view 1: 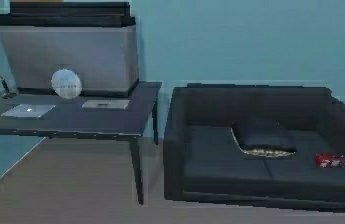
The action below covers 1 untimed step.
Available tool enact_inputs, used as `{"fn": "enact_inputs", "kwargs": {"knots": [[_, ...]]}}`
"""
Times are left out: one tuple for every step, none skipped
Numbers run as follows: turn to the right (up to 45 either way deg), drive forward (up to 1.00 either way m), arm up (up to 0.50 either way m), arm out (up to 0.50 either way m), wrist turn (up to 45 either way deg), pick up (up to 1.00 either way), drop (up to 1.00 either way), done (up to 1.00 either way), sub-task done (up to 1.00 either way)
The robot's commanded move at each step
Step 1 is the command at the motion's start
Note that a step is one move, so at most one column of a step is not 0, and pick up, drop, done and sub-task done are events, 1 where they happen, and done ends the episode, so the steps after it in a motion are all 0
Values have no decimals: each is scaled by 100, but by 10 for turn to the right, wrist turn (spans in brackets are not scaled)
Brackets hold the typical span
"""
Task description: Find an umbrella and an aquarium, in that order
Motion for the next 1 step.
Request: {"fn": "enact_inputs", "kwargs": {"knots": [[0, 75, 0, 0, 0, 0, 0, 0, 0]]}}
